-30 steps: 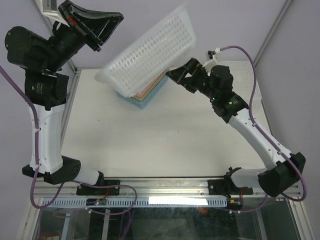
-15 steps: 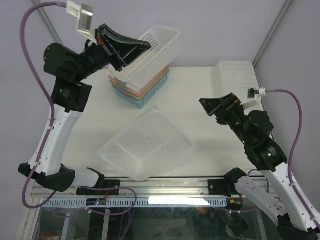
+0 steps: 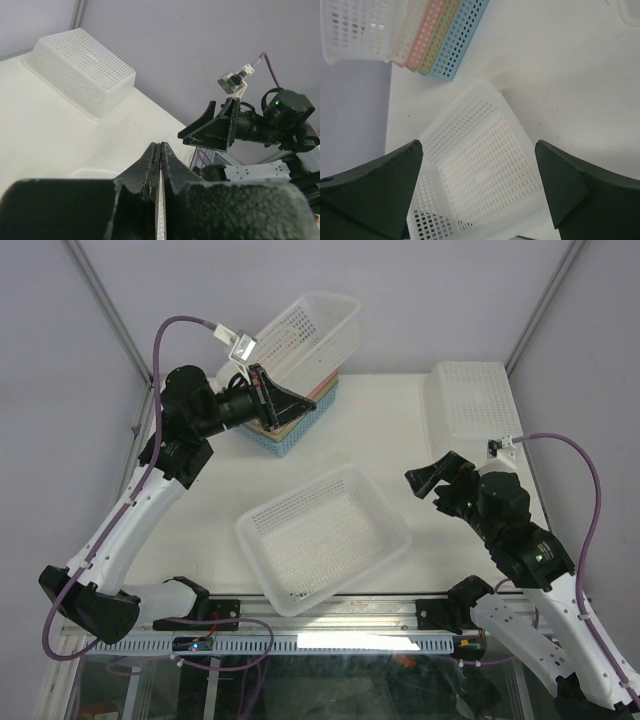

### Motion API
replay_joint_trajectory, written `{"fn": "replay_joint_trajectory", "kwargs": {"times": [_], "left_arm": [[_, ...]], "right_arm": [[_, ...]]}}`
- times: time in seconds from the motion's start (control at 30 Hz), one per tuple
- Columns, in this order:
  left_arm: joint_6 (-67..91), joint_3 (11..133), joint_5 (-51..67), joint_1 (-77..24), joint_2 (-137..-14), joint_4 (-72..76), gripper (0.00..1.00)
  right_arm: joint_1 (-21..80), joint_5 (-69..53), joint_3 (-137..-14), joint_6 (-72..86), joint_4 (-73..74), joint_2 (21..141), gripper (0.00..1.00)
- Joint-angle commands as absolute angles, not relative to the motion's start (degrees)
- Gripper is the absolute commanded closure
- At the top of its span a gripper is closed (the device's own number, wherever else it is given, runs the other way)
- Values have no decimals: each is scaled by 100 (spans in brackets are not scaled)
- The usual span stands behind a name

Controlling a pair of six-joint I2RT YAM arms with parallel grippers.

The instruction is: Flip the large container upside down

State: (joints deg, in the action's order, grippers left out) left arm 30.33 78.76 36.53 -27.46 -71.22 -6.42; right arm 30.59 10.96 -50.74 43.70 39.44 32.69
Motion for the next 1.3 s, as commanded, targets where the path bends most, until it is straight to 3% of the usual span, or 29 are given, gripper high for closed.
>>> {"fn": "replay_joint_trajectory", "kwargs": {"times": [0.0, 0.47, 0.6, 0.7, 0.83, 0.93, 1.07, 1.27], "left_arm": [[2460, 7728, 3367, -2830, -6543, -1023, 94], [2043, 6289, 2811, -3042, -6326, -1485, 89], [1679, 6242, 1522, -3778, -6358, -1775, 88], [1462, 6300, 483, -4522, -6544, -2116, 78], [1657, 6162, 140, -5168, -6834, -2213, 47], [1776, 6091, -256, -5781, -7116, -2264, 31], [1944, 5979, -381, -6312, -7461, -2284, 19], [2033, 5790, -584, -6946, -7664, -2259, 12]], "right_arm": [[3075, 1226, -5071, 3975, 4235, 3326, 1], [3076, 1304, -5028, 3571, 4490, 4331, 1], [3078, 1447, -4969, 3728, 4641, 4911, 1], [3076, 1309, -4825, 3753, 4579, 5286, 1], [3076, 1202, -4640, 3867, 4403, 5491, 1], [3068, 1203, -4612, 3902, 4319, 5450, 1], [3068, 1340, -4715, 3966, 4368, 5287, 1], [3070, 1767, -5020, 4243, 4609, 4905, 1]]}}
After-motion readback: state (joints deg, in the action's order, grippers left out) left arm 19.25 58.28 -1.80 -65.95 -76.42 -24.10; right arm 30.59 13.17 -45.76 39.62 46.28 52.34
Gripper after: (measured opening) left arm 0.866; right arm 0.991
